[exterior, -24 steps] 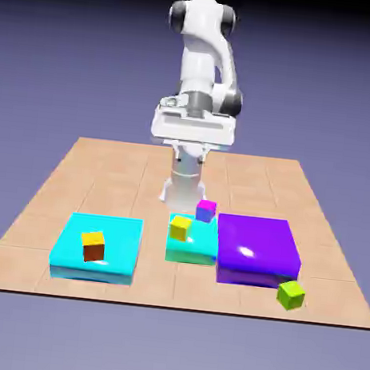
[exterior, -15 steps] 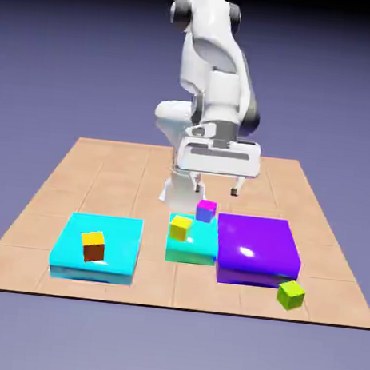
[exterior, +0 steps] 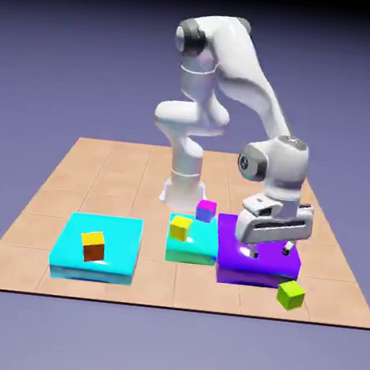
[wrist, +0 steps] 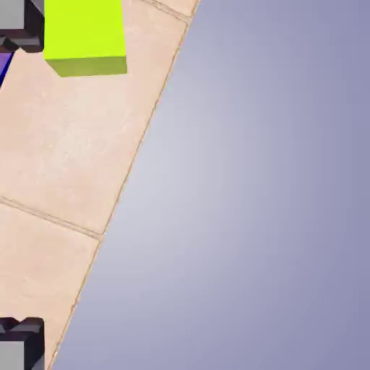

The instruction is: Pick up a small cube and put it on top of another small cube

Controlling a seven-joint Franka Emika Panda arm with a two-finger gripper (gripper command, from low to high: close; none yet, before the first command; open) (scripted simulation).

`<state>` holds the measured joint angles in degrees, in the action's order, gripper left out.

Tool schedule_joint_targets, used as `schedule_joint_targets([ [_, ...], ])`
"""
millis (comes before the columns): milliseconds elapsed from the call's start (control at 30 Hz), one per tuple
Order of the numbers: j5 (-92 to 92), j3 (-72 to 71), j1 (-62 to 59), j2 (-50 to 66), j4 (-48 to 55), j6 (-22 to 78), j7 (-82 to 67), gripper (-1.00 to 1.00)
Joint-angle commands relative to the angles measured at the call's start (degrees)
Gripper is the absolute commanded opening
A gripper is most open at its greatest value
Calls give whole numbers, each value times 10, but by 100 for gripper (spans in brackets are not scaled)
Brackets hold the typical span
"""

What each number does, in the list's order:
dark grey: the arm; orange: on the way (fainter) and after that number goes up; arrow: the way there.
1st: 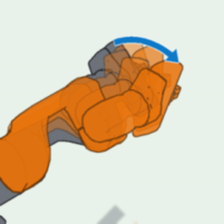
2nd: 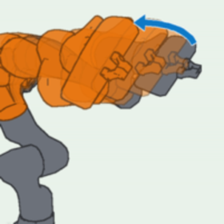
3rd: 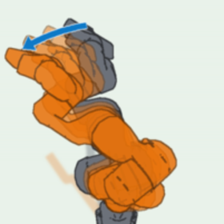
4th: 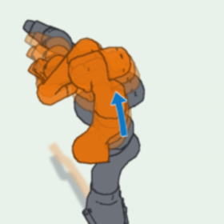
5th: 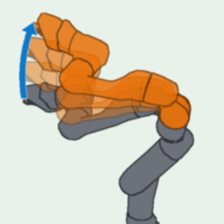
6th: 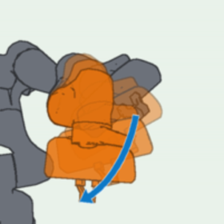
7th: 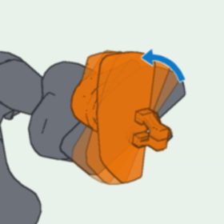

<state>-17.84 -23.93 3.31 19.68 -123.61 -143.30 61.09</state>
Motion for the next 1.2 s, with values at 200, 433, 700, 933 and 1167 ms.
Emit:
schedule_joint_targets([
  [200, -46, -61, 7, 134, 96, 79, 48, 0],
  [433, -92, -16, 40, 212, 106, 13, 77, -100],
  [700, 0, -28, -12, 46, 27, 88, 51, -100],
  [933, 75, 27, -44, -99, -86, 104, 57, -100],
  [1167, 150, 83, -75, -245, -199, 119, 63, -100],
])
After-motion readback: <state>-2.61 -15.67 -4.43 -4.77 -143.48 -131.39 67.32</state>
